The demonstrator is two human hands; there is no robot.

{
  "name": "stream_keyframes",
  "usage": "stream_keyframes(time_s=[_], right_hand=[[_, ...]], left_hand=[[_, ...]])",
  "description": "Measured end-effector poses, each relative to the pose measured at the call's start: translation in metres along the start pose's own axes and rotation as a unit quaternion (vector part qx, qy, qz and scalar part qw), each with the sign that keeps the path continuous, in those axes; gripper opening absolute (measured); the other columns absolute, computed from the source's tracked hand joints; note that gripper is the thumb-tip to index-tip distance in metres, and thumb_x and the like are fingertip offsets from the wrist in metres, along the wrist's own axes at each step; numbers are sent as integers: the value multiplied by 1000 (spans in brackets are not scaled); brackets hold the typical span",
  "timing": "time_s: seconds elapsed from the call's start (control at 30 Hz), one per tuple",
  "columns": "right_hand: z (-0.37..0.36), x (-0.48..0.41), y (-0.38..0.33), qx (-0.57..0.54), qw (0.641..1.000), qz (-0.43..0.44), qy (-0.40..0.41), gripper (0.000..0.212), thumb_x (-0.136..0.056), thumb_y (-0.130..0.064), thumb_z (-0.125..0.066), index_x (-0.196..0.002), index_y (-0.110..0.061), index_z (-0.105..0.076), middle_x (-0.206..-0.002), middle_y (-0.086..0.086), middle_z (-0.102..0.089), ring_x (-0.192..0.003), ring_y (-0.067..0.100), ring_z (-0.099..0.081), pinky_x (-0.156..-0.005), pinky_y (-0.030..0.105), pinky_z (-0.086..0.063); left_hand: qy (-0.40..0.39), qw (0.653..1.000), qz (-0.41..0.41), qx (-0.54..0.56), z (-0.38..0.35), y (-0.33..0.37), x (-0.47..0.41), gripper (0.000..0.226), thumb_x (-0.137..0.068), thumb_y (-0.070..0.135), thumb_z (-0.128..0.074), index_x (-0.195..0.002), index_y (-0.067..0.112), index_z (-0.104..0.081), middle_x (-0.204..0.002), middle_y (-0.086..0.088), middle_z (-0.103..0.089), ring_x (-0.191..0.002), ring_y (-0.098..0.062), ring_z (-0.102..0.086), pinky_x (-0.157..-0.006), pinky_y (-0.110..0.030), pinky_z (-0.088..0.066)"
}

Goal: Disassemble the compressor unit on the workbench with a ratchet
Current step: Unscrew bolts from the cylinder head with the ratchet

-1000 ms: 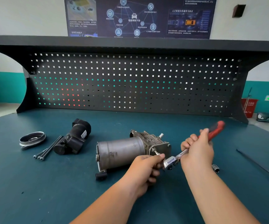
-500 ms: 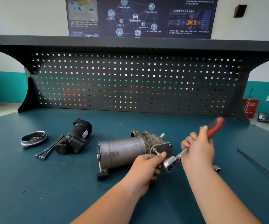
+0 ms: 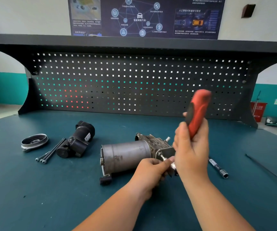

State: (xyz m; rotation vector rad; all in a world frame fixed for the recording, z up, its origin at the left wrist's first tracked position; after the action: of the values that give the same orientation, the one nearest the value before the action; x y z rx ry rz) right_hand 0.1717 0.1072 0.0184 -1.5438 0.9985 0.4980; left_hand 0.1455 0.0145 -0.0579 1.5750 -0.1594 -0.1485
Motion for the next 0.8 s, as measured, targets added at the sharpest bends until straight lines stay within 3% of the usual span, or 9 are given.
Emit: stream_keyframes(time_s=[0.07,0.13,0.27,0.37,0.47,0.53,0.6,0.7,0.8], right_hand=[[-6,5,-4,65,996,37,-53,19,-81,-50,-49,-98,-57,-47,-65,-15,-50,-56,6,-44,-56,29,-39],[-7,5,-5,74,996,35,-45,17,-81,-50,-49,-96,-56,-47,-65,-15,-50,-55,7,-44,-56,30,-39],[14,-11,15,-85,985,-97,119,6,-92,-35,-49,-89,-30,-48,-53,-17,-40,-43,1,-32,-41,16,-30],[39,-10,45,-184,894,-283,293,19,-99,-30,-45,-82,-21,-42,-54,-9,-33,-34,1,-26,-35,14,-22],[46,1,65,-256,808,-389,360,23,-99,-32,-45,-80,-20,-41,-59,-6,-30,-31,4,-26,-33,14,-23],[46,-3,62,-247,825,-367,351,22,-99,-32,-44,-80,-21,-42,-57,-7,-30,-31,4,-26,-33,14,-22],[40,-12,48,-209,883,-292,303,19,-100,-31,-44,-82,-22,-43,-52,-10,-32,-34,2,-26,-34,14,-23],[21,-15,19,-125,967,-144,169,9,-97,-30,-46,-90,-25,-46,-49,-17,-38,-40,-1,-30,-39,13,-27],[2,-4,3,-17,999,-34,28,17,-85,-43,-51,-101,-38,-49,-63,-16,-45,-53,6,-40,-54,25,-37]], left_hand=[[-5,1000,0,8,0,0,0,47,-85,18,-60,-39,19,-53,-43,8,-49,-36,-3,-34,-36,-14,-25],[-12,1000,-2,24,0,1,0,42,-85,14,-59,-45,20,-50,-45,6,-50,-36,-3,-33,-36,-14,-25],[-27,998,7,58,-1,0,1,41,-88,22,-63,-49,19,-52,-49,7,-47,-37,-2,-32,-37,-14,-23],[-39,995,18,89,-3,0,0,50,-90,22,-60,-41,19,-53,-46,10,-45,-36,-1,-32,-37,-13,-21],[-46,992,24,114,-5,-1,-1,49,-91,21,-59,-43,19,-52,-48,9,-45,-37,-2,-34,-36,-13,-21],[-46,992,31,111,-5,-2,-1,47,-90,22,-60,-44,20,-54,-48,8,-47,-37,-2,-36,-36,-14,-21],[-38,994,38,92,-2,-3,-1,39,-88,26,-63,-51,20,-54,-50,8,-47,-37,-3,-36,-35,-14,-21],[-18,998,39,52,1,-3,-1,34,-82,35,-67,-57,19,-52,-49,7,-41,-37,-5,-30,-34,-15,-21],[-20,999,9,32,-2,-1,0,42,-82,34,-66,-44,22,-53,-46,9,-45,-37,-5,-26,-36,-15,-21]])
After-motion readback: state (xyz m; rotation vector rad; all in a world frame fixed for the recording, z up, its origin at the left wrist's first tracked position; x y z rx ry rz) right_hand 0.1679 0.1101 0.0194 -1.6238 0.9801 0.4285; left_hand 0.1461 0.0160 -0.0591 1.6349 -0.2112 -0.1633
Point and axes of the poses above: each hand's wrist, its own x-axis away from the middle knuckle, its own z-axis out of the back of the hand, y = z × x, the point moved 4 cm from there along -x, towards the middle knuckle
